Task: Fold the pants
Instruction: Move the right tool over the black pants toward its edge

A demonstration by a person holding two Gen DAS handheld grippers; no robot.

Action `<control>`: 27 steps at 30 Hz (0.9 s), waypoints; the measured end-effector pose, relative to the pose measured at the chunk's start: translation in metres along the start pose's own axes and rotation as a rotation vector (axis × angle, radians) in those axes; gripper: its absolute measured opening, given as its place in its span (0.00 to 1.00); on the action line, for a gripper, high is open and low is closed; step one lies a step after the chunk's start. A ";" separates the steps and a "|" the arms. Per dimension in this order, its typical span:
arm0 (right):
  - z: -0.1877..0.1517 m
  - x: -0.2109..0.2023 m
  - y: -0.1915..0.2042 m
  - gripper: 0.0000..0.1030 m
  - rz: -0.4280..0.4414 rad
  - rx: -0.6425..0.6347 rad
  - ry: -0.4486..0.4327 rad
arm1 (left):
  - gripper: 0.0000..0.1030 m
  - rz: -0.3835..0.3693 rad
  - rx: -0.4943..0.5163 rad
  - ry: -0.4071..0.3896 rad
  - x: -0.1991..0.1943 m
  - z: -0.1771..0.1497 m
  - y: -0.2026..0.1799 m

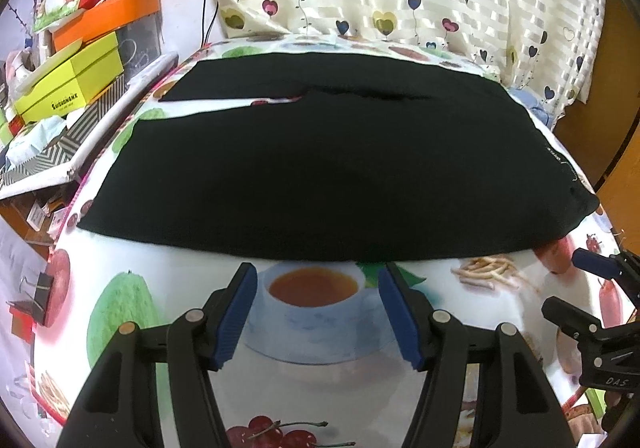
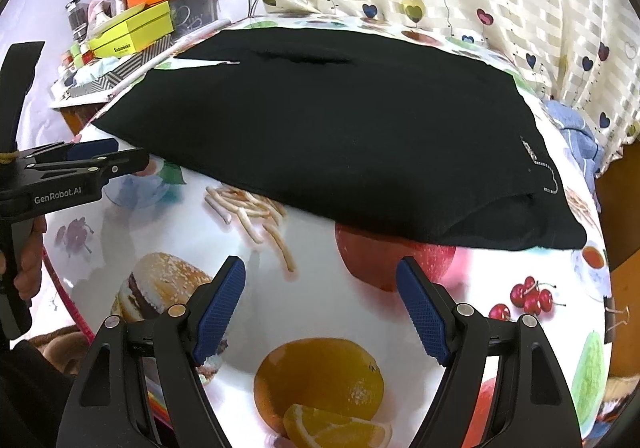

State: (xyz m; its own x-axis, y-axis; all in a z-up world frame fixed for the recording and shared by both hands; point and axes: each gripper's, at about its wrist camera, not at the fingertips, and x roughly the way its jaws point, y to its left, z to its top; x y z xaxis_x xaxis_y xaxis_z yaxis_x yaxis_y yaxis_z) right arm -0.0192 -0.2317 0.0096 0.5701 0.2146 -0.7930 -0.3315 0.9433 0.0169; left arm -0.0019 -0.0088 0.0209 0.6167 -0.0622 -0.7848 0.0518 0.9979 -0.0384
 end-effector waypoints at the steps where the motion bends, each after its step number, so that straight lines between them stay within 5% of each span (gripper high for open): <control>1: 0.001 0.000 0.000 0.76 0.002 -0.003 -0.002 | 0.64 -0.002 0.001 -0.002 0.000 0.002 0.000; 27: 0.058 0.018 0.001 0.76 0.022 -0.070 -0.038 | 0.63 -0.012 0.006 -0.037 0.017 0.052 0.018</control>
State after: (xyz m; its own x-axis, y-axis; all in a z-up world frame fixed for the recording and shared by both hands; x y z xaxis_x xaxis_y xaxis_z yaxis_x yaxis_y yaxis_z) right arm 0.0342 -0.2123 0.0301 0.5895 0.2460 -0.7694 -0.3954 0.9185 -0.0093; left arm 0.0500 0.0068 0.0390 0.6449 -0.0747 -0.7606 0.0643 0.9970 -0.0434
